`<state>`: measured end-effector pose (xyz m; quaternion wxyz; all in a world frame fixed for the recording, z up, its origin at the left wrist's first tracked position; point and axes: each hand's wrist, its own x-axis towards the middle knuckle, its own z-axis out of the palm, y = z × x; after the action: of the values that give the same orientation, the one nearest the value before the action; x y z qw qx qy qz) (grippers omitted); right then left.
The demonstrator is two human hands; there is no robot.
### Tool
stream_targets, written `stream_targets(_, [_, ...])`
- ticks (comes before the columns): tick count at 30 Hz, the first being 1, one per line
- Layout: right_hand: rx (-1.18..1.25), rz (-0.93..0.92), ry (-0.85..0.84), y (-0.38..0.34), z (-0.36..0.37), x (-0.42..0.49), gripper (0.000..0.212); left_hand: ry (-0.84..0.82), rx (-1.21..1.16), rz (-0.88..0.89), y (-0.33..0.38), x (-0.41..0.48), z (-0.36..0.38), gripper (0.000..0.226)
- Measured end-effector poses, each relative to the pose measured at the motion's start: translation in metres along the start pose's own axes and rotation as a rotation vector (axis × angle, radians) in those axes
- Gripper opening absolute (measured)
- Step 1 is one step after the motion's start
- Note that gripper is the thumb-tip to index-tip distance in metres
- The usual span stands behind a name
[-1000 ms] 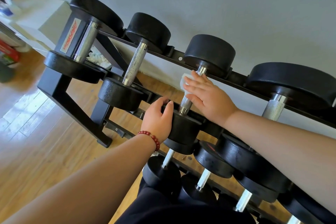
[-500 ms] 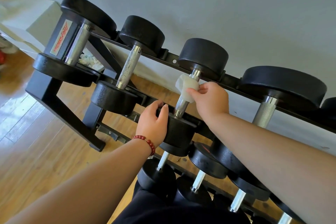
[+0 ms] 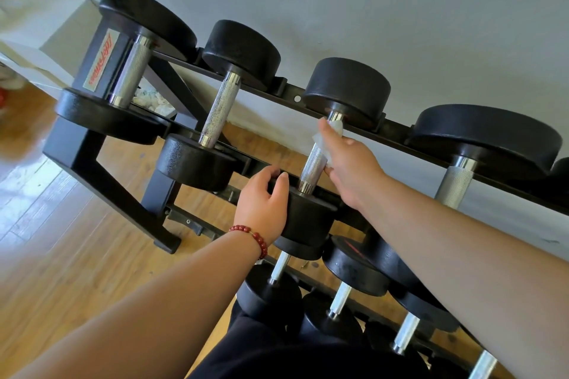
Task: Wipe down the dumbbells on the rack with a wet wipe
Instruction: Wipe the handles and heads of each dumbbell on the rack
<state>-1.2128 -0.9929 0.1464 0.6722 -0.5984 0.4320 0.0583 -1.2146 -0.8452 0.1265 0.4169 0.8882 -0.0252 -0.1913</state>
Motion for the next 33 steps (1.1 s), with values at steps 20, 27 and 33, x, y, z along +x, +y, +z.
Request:
stream_targets(20, [0.158, -0.006, 0.131, -0.005, -0.003, 0.015, 0.016, -0.017, -0.002, 0.000, 0.001, 0.000, -0.001, 0.036])
stream_targets(27, [0.089, 0.031, 0.042, 0.007, -0.001, 0.009, 0.013, -0.019, -0.004, -0.004, -0.001, 0.002, 0.000, 0.039])
stream_targets(33, [0.119, 0.010, -0.075, -0.001, -0.007, 0.006, 0.019, -0.023, 0.005, -0.004, -0.001, 0.001, 0.000, 0.041])
